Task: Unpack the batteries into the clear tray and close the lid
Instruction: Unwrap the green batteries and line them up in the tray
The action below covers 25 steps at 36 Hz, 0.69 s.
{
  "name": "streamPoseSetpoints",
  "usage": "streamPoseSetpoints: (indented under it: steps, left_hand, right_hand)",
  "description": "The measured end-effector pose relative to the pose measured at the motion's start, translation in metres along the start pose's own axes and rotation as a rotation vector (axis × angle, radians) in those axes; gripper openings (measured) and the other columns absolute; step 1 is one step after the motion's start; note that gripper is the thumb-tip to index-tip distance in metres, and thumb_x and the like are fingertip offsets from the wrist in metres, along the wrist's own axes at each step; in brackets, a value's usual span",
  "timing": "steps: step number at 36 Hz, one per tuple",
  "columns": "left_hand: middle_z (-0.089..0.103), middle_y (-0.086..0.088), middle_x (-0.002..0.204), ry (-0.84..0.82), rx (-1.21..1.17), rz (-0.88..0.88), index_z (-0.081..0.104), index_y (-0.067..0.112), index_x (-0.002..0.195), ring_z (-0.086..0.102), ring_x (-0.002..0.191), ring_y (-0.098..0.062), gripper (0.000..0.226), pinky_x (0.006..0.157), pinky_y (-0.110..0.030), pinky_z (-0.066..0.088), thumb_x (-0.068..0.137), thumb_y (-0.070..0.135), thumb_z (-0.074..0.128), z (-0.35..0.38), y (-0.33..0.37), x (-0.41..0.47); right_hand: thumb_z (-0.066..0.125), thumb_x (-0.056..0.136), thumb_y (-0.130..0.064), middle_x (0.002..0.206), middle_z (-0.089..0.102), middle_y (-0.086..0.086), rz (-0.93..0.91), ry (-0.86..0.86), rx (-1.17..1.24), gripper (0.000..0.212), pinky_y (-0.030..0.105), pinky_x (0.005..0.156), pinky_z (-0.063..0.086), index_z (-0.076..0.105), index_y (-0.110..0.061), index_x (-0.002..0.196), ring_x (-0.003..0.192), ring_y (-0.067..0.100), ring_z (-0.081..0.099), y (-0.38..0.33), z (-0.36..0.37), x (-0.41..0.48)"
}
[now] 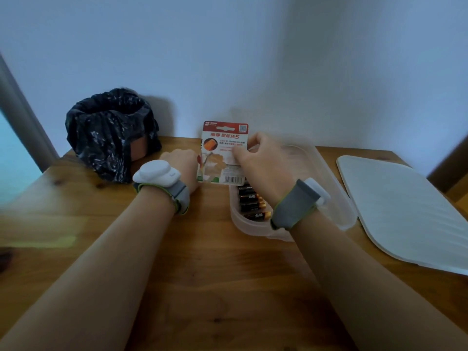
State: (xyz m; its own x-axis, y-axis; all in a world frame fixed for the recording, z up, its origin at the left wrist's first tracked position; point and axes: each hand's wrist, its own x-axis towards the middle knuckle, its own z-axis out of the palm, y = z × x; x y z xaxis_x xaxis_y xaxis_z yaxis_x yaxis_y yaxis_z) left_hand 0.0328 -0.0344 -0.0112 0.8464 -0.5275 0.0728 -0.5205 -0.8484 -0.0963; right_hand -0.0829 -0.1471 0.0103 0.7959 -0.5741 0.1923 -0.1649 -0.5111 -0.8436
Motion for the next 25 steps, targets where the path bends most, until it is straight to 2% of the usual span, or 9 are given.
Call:
streamPoseSetpoints:
  steps: [5, 9, 11, 13, 14, 16, 21, 23, 25]
  left_hand:
    - [0.049, 0.001, 0.067, 0.049, 0.05, -0.022, 0.043, 0.017, 0.064, 0.055, 0.069, -0.02, 0.035, 0.066, -0.027, 0.042, 0.098, 0.019, 0.052, 0.0, 0.005, -0.004]
    - [0.065, -0.008, 0.095, -0.017, 0.04, -0.011, 0.041, 0.014, 0.064, 0.067, 0.093, -0.027, 0.036, 0.081, -0.03, 0.048, 0.099, 0.01, 0.05, -0.006, 0.002, -0.008]
    - [0.067, -0.013, 0.11, -0.039, 0.008, -0.016, 0.051, 0.009, 0.074, 0.066, 0.103, -0.029, 0.024, 0.088, -0.032, 0.048, 0.099, 0.007, 0.05, -0.009, 0.0, -0.009]
    - [0.066, -0.013, 0.112, -0.002, -0.035, -0.031, 0.06, 0.005, 0.1, 0.065, 0.102, -0.03, 0.009, 0.087, -0.033, 0.049, 0.098, 0.005, 0.05, -0.006, -0.003, -0.008]
    - [0.066, -0.013, 0.11, 0.027, -0.066, -0.044, 0.059, 0.006, 0.107, 0.065, 0.1, -0.03, 0.013, 0.083, -0.034, 0.05, 0.097, 0.005, 0.051, -0.005, -0.004, -0.007]
    - [0.066, -0.015, 0.106, 0.104, -0.145, -0.086, 0.057, 0.005, 0.11, 0.066, 0.094, -0.033, 0.016, 0.078, -0.036, 0.051, 0.095, 0.003, 0.052, -0.001, -0.009, -0.004]
    - [0.063, -0.019, 0.098, 0.316, -0.43, -0.245, 0.052, 0.002, 0.112, 0.064, 0.095, -0.038, 0.016, 0.079, -0.042, 0.051, 0.096, 0.004, 0.049, -0.002, -0.014, 0.003]
    - [0.063, -0.022, 0.105, 0.39, -0.588, -0.359, 0.05, 0.007, 0.118, 0.062, 0.1, -0.04, 0.023, 0.083, -0.046, 0.05, 0.095, 0.003, 0.049, -0.009, -0.009, 0.002]
    - [0.063, -0.018, 0.113, 0.437, -0.754, -0.475, 0.052, 0.016, 0.125, 0.06, 0.103, -0.036, 0.03, 0.079, -0.041, 0.048, 0.097, 0.007, 0.046, -0.019, -0.004, -0.001]
  right_hand:
    - [0.055, 0.103, -0.037, 0.094, 0.074, 0.0, -0.018, 0.043, -0.073, 0.022, 0.048, 0.082, 0.061, 0.06, -0.017, 0.099, 0.089, 0.018, 0.072, -0.005, 0.0, 0.001]
    - [0.055, 0.103, -0.038, 0.093, 0.073, -0.001, -0.017, 0.063, -0.109, 0.024, 0.048, 0.082, 0.06, 0.061, -0.015, 0.1, 0.09, 0.019, 0.071, -0.005, 0.001, 0.001]
    - [0.056, 0.101, -0.039, 0.092, 0.074, 0.0, -0.003, 0.068, -0.095, 0.024, 0.05, 0.082, 0.06, 0.061, -0.015, 0.098, 0.09, 0.021, 0.071, -0.003, 0.003, 0.001]
    - [0.058, 0.099, -0.039, 0.092, 0.076, 0.0, 0.007, 0.073, -0.073, 0.024, 0.05, 0.081, 0.061, 0.063, -0.016, 0.094, 0.089, 0.021, 0.073, 0.0, 0.005, 0.002]
    - [0.059, 0.098, -0.039, 0.091, 0.076, -0.001, 0.006, 0.075, -0.069, 0.023, 0.05, 0.081, 0.061, 0.064, -0.017, 0.091, 0.089, 0.021, 0.073, 0.001, 0.006, 0.003]
    - [0.061, 0.097, -0.037, 0.089, 0.077, -0.001, -0.007, 0.074, -0.086, 0.023, 0.049, 0.081, 0.062, 0.066, -0.018, 0.085, 0.088, 0.02, 0.074, 0.002, 0.007, 0.004]
    - [0.063, 0.1, -0.035, 0.084, 0.078, -0.004, -0.067, 0.048, -0.134, 0.027, 0.044, 0.076, 0.063, 0.072, -0.017, 0.082, 0.082, 0.017, 0.075, 0.001, 0.011, 0.003]
    - [0.06, 0.1, -0.032, 0.081, 0.078, -0.002, -0.093, 0.034, -0.182, 0.031, 0.041, 0.071, 0.063, 0.075, -0.014, 0.08, 0.078, 0.018, 0.074, 0.002, 0.014, 0.004]
    - [0.057, 0.1, -0.028, 0.077, 0.076, 0.002, -0.134, 0.038, -0.257, 0.037, 0.036, 0.067, 0.057, 0.075, -0.012, 0.071, 0.076, 0.024, 0.072, 0.003, 0.018, 0.004]
